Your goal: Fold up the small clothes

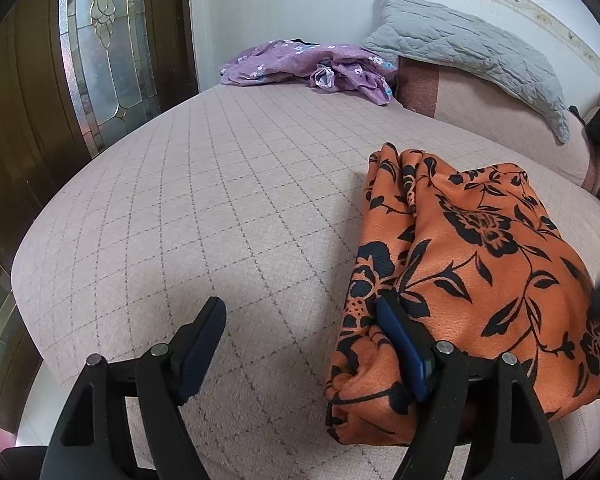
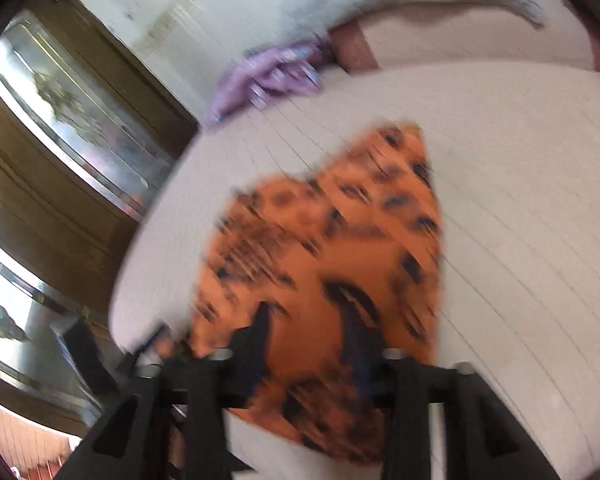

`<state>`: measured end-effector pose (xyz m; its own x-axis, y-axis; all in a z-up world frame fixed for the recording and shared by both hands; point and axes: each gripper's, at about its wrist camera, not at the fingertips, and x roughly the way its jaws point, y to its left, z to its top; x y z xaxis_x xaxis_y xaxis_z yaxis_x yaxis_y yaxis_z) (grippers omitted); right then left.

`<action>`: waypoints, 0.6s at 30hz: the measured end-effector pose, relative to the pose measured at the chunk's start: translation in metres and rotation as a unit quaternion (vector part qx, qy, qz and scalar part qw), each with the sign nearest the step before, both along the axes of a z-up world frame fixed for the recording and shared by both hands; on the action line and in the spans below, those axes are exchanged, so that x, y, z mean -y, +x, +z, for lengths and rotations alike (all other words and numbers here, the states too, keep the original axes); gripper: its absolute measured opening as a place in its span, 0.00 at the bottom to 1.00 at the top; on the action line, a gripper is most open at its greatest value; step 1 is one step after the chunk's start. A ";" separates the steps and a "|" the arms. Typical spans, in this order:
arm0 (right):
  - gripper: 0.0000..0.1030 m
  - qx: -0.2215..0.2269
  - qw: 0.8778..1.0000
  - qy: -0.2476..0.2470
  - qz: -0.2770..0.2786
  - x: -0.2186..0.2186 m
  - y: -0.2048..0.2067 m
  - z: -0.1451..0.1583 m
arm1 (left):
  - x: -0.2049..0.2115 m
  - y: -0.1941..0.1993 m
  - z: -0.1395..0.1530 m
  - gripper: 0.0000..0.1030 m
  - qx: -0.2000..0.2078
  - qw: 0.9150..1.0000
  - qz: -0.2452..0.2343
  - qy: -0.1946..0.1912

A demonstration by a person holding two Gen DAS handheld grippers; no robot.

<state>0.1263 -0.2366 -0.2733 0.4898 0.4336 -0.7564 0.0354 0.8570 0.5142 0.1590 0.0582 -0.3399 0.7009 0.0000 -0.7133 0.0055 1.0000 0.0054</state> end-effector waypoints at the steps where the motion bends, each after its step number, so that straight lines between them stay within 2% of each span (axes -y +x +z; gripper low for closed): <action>1: 0.57 -0.009 1.000 0.002 0.007 0.000 -0.002 -0.014 | 0.002 0.000 0.000 0.80 0.001 1.000 0.003 0.006; 3: 0.57 0.032 0.999 -0.013 0.017 -0.005 -0.017 -0.026 | 0.004 -0.002 -0.001 0.81 0.004 1.000 0.009 0.013; 6: 0.57 0.096 0.989 -0.103 0.053 -0.028 -0.030 -0.028 | 0.006 -0.003 -0.001 0.84 0.011 0.999 0.016 0.025; 8: 0.57 0.117 0.985 -0.117 0.044 -0.032 -0.038 -0.030 | 0.006 -0.004 0.000 0.84 0.012 0.999 0.013 0.027; 11: 0.57 0.111 0.988 -0.095 0.047 -0.023 -0.035 -0.028 | 0.002 -0.004 0.008 0.84 0.005 1.000 0.001 0.020; 15: 0.57 0.098 0.995 -0.013 0.024 0.007 -0.037 -0.019 | -0.001 -0.012 0.024 0.83 0.008 1.000 -0.008 0.007; 18: 0.55 0.118 0.993 -0.008 -0.002 0.019 -0.043 -0.008 | 0.009 -0.027 0.040 0.83 0.040 0.999 -0.015 0.026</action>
